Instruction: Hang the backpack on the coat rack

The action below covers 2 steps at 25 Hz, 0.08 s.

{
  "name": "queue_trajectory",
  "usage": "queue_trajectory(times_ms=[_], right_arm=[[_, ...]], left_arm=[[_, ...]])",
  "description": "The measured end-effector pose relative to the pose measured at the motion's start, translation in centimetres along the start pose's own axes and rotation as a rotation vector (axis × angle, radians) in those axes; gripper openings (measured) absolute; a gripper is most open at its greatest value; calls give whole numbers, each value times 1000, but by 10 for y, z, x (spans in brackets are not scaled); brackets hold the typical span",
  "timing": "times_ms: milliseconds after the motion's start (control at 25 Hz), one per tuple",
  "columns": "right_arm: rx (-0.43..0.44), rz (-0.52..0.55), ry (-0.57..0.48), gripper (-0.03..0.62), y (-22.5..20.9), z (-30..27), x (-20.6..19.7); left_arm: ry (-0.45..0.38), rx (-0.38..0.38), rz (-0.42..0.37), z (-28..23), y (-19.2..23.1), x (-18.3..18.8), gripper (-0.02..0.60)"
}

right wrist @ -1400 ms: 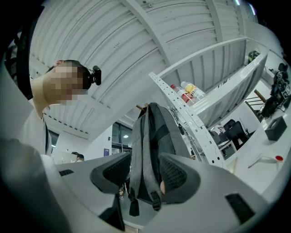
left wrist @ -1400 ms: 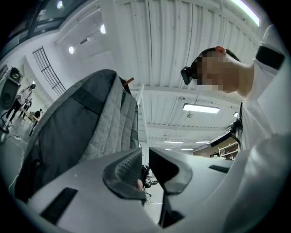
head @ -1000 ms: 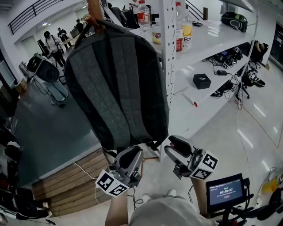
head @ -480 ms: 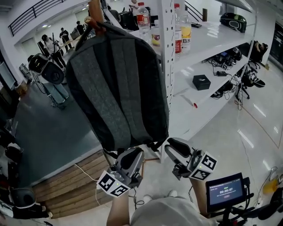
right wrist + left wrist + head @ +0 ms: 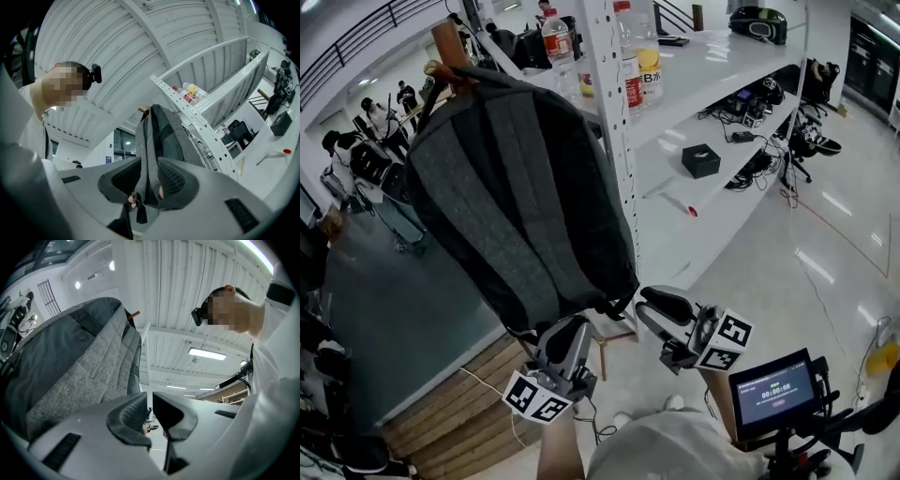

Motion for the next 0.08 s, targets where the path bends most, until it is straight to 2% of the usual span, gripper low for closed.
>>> queue_trajectory(times_ms=[80], right_arm=[[-1, -9, -5, 124, -1, 2, 2]], left_arm=[[2, 7, 3, -1, 0, -1, 43]])
Point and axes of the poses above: the fingertips, and each gripper's own axes: z backward along the fingers, y to its left, x out of its top, the point moved 4 cm from there along z, backward along the fingers, and after that the axes turned 13 degrees about x, right-handed, at the moved point
